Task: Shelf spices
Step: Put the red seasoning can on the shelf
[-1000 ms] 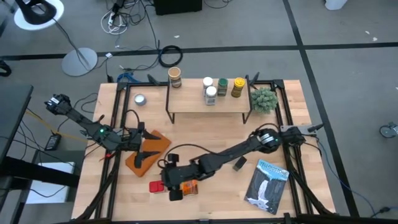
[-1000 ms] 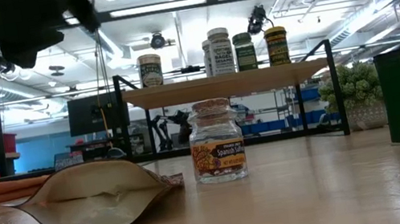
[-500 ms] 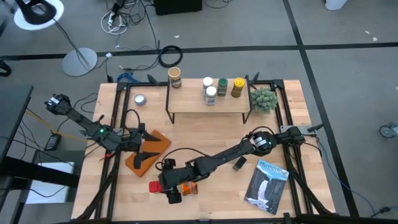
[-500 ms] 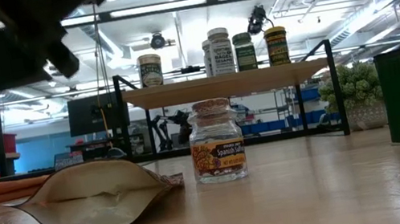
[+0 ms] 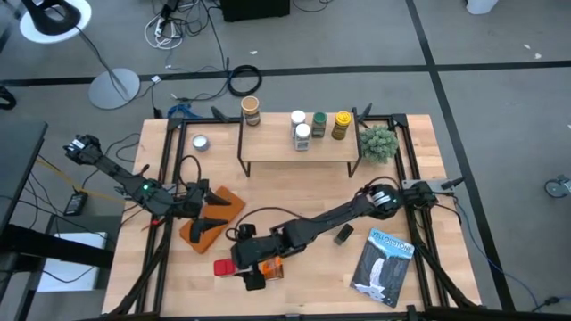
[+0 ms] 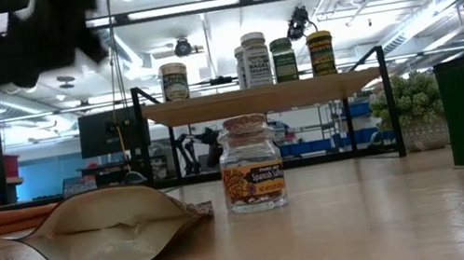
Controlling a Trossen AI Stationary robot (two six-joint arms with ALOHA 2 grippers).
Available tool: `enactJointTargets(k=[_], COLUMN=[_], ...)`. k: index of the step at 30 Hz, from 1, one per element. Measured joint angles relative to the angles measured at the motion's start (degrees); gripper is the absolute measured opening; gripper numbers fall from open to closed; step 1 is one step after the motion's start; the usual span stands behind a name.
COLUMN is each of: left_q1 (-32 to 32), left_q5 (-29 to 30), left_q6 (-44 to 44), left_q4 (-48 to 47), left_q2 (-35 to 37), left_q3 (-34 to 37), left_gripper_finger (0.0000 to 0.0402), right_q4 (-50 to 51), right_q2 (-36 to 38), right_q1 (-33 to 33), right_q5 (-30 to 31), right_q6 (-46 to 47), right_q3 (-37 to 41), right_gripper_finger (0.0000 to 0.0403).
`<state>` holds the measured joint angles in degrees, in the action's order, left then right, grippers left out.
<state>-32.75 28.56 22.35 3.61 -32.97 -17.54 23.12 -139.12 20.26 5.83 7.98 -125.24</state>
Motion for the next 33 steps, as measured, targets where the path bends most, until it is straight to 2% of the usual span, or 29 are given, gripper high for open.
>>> enactJointTargets(k=[3,8,13,18,21,24,26,30,33], left_q1=[0.00,0.00,0.00,0.00,0.00,0.02,0.00,0.02,0.02], left_q5=[-0.05,-0.40,-0.34,-0.31,-0.35,-1.02,-1.21,-1.23,-1.32], left_q6=[1.86,3.67,3.78,6.21,6.69,6.84,6.86,8.26,9.26], left_q4=[0.49,3.87,5.99,5.93,5.94,5.88,6.00,5.93,5.99], left_q2=[-0.02,-0.02,-0.13,-1.38,-2.82,-4.34,-5.18,-6.22,-6.62], left_q3=[0.00,0.00,0.00,0.00,0.00,0.00,0.00,0.00,-0.02], left_gripper_finger=[0.0292,0.0292,0.0292,0.0292,0.0292,0.0292,0.0292,0.0292,0.0292], right_q4=[3.60,18.14,29.65,34.18,36.94,44.23,50.94,67.63,65.17], right_q2=[3.10,6.36,8.76,8.69,8.69,8.65,8.68,8.62,9.76], right_q1=[0.35,1.21,4.09,8.99,11.81,15.34,18.24,24.45,27.96], right_q5=[0.45,2.64,11.22,21.56,28.34,37.09,44.20,58.14,66.47], right_q6=[1.12,5.17,7.91,9.38,13.64,21.91,30.85,58.42,69.23], right_q3=[-0.26,0.01,-0.06,0.01,1.21,1.47,1.79,2.11,6.75], right_gripper_finger=[0.0348,0.0340,0.0325,0.0302,0.0283,0.0264,0.0252,0.0230,0.0216])
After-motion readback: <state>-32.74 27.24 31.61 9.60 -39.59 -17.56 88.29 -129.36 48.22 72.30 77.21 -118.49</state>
